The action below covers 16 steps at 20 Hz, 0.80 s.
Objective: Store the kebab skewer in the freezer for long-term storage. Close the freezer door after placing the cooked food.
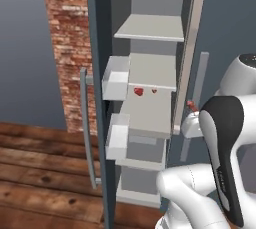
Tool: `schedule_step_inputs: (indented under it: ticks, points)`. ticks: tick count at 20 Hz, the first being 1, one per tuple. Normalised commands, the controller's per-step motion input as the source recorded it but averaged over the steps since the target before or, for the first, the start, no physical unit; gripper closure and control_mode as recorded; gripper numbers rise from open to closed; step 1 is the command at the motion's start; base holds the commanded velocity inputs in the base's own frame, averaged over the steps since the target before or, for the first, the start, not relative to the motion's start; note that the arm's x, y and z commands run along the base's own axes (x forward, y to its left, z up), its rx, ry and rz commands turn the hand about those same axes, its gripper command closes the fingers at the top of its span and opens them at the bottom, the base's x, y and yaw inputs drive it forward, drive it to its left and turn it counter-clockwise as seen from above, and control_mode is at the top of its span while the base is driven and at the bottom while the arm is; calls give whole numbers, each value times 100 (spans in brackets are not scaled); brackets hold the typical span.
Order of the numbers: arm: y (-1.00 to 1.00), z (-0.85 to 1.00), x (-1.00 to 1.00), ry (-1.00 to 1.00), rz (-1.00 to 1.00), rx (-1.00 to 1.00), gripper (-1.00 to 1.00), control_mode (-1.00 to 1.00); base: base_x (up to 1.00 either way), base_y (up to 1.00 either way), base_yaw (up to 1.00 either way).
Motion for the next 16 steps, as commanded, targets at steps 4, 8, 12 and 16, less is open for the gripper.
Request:
schedule_step_inputs:
  ticks: [4, 8, 12, 16]
  points:
    - [0, 0, 0, 0, 0, 0, 100, 100, 57, 27, -2]
    - [0, 0, 0, 0, 0, 0, 100, 100, 58, 4, 0]
    - [0, 0, 0, 0, 0, 0, 100, 100, 46, 0, 0]
    - [0, 0, 0, 0, 0, 0, 100, 100, 41, 0, 0]
